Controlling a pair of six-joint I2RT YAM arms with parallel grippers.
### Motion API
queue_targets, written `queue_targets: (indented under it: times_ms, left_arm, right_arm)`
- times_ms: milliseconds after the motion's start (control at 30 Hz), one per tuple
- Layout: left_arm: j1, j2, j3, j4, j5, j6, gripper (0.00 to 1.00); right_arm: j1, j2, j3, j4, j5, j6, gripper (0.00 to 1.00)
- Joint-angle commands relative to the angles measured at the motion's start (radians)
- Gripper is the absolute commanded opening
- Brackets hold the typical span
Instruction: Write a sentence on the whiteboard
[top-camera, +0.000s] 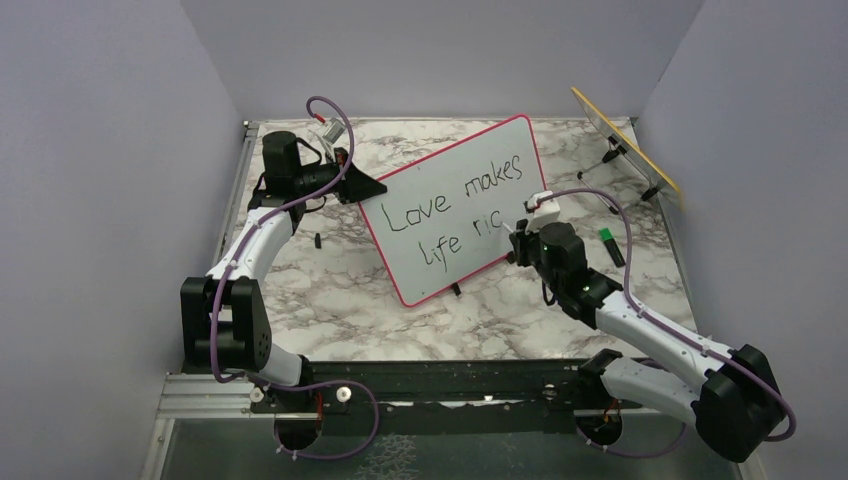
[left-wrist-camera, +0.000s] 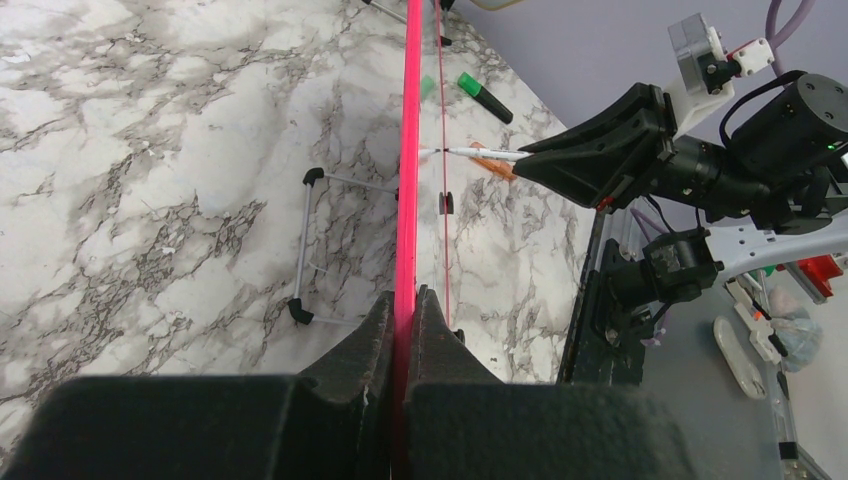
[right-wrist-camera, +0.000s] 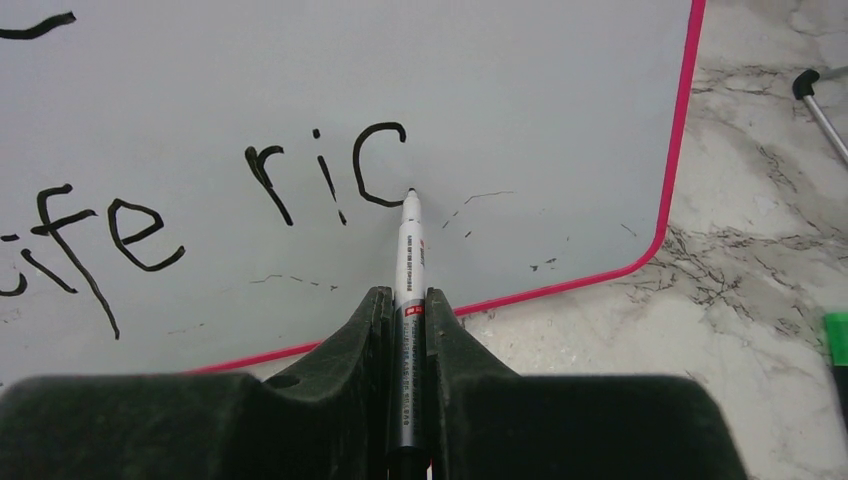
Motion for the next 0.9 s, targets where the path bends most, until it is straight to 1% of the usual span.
queue_targets:
  times_ms: [0,167,467,867]
  left_arm:
    - [-0.002,0.04,-0.024,-0.078,-0.076,0.071,0.0]
    - [-0.001,0.04,-0.023,-0.078,-0.073,0.071,0.0]
    - [-0.002,0.039,-0.023,-0.078,-0.072,0.071,0.0]
    - [-0.001,0.038,-0.023,-0.078,-0.071,0.071,0.0]
  right_arm:
    - [0.0,-0.038,-0.001,0.072,0.041,-0.002,0.01]
    - [-0.003,-0.043,0.014,0.11,0.063,-0.026,0.01]
    - [-0.015,0.029,0.064,0.181,0.029,-0.056,0.01]
    - [-0.029,0.068,0.076,0.204,-0.005,-0.064,0.01]
